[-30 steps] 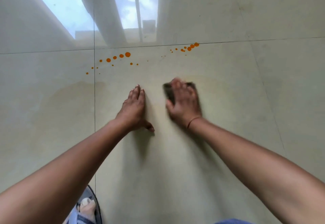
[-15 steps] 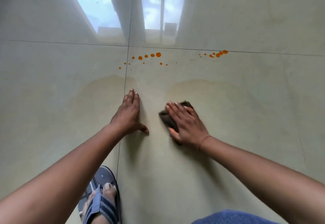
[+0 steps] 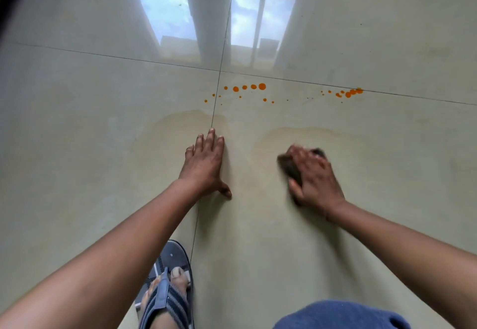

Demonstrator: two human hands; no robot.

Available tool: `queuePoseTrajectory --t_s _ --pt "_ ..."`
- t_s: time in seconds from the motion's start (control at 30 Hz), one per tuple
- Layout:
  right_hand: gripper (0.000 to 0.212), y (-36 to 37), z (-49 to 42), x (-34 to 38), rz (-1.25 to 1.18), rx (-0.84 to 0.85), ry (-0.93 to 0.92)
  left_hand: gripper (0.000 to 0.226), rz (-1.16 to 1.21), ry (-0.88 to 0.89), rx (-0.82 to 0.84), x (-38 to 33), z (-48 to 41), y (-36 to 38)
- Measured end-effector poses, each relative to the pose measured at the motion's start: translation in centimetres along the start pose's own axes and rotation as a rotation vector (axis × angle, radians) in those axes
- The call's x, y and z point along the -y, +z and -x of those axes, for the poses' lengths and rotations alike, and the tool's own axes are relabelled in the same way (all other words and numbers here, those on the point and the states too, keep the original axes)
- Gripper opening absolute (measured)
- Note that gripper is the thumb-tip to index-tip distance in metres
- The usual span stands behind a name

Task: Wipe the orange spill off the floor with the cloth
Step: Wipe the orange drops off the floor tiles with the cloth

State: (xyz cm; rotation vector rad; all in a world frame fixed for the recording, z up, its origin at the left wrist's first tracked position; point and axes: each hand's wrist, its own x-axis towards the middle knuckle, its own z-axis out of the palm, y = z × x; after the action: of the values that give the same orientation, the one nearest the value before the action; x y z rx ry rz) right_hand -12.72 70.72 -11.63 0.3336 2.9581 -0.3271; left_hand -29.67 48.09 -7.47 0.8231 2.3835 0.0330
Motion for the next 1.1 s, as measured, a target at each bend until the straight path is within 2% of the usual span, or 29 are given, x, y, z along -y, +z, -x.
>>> queuePoseTrajectory --t_s 0.03,0.07,0.1,0.2,0.27,0.3,0.33,0.4,0.43,0.47,0.53,0.6,0.63,0.67,0.73,0.77,0.8,0.83,0.9,0.97,1.0,1.03,1.1 --pt "0.077 0.0 -2.7 0.6 -0.007 -0.033 0.149 0.147 -0.008 -0.004 0.000 0.2 -0.3 -0.1" --pt "0.078 0.1 -5.1 2.4 -0.018 -0.055 0.223 0.149 -0.016 -0.007 -0.003 0.5 -0.6 -0.2" --pt "0.078 0.3 -6.7 4.5 -0.031 -0.072 0.221 0.150 -0.023 -0.007 0.003 0.7 -0.9 -0.4" --pt "0.077 1.1 -4.1 7.6 0.006 0.014 -0.052 0.151 -0.006 -0.014 0.027 0.6 -1.2 -0.7" --pt "0.076 0.8 -1.0 5.6 0.048 0.055 -0.240 0.150 0.008 -0.022 0.037 0.5 -1.1 -0.6" --pt "0.076 0.5 -1.2 4.4 0.051 0.033 -0.255 0.149 0.016 -0.027 0.038 0.7 -1.0 -0.7" --pt "0.077 0.3 -2.3 3.6 0.037 0.022 -0.182 0.149 0.021 -0.026 0.040 0.7 -1.0 -0.6" --pt "0.078 0.1 -6.3 4.5 -0.007 -0.026 0.111 0.148 0.025 -0.021 0.044 0.7 -1.2 -0.4" --pt "0.079 0.2 -8.0 5.9 -0.023 -0.054 0.192 0.148 0.020 -0.018 0.041 0.7 -1.4 -0.4" --pt "0.079 0.4 -8.8 7.7 -0.028 -0.053 0.175 0.148 0.013 -0.017 0.040 0.8 -1.3 -0.5" --pt "0.077 0.9 -7.2 9.2 0.025 0.008 -0.054 0.148 -0.002 -0.005 0.041 1.0 -1.4 -0.8" --pt "0.075 0.7 -4.1 7.3 0.062 0.062 -0.307 0.148 -0.017 -0.009 0.044 1.4 -1.4 -1.3" --pt "0.074 0.5 -3.8 5.8 0.063 0.059 -0.348 0.148 -0.023 -0.021 0.042 1.8 -1.6 -1.7" --pt "0.074 0.4 -4.5 4.6 0.061 0.034 -0.307 0.148 -0.025 -0.042 0.037 2.1 -1.9 -2.1" --pt "0.075 0.2 -8.4 4.8 0.025 -0.015 -0.041 0.150 -0.021 -0.094 0.041 3.2 -2.9 -3.1" --pt "0.076 0.2 -10.4 6.2 0.010 -0.038 0.065 0.152 -0.017 -0.117 0.055 3.7 -3.5 -3.6" --pt "0.077 0.5 -12.0 8.2 0.003 -0.048 0.093 0.155 -0.006 -0.138 0.074 4.2 -4.0 -4.2" --pt "0.077 0.7 -12.6 10.2 0.005 -0.040 0.042 0.157 0.008 -0.153 0.095 4.5 -4.3 -4.6" --pt "0.075 1.0 -11.3 11.9 0.042 0.019 -0.194 0.159 0.036 -0.161 0.126 4.8 -4.8 -5.2" --pt "0.074 0.4 -9.5 9.9 0.103 0.103 -0.438 0.160 0.062 -0.173 0.130 4.8 -4.9 -5.1" --pt "0.074 0.2 -9.6 8.6 0.121 0.103 -0.500 0.160 0.069 -0.179 0.132 4.7 -4.8 -5.0" --pt "0.074 0.2 -10.7 7.8 0.124 0.077 -0.501 0.160 0.074 -0.186 0.135 4.7 -5.0 -4.9" --pt "0.071 -0.1 -13.7 8.3 0.089 0.014 -0.350 0.161 0.085 -0.192 0.141 4.5 -5.3 -4.5"
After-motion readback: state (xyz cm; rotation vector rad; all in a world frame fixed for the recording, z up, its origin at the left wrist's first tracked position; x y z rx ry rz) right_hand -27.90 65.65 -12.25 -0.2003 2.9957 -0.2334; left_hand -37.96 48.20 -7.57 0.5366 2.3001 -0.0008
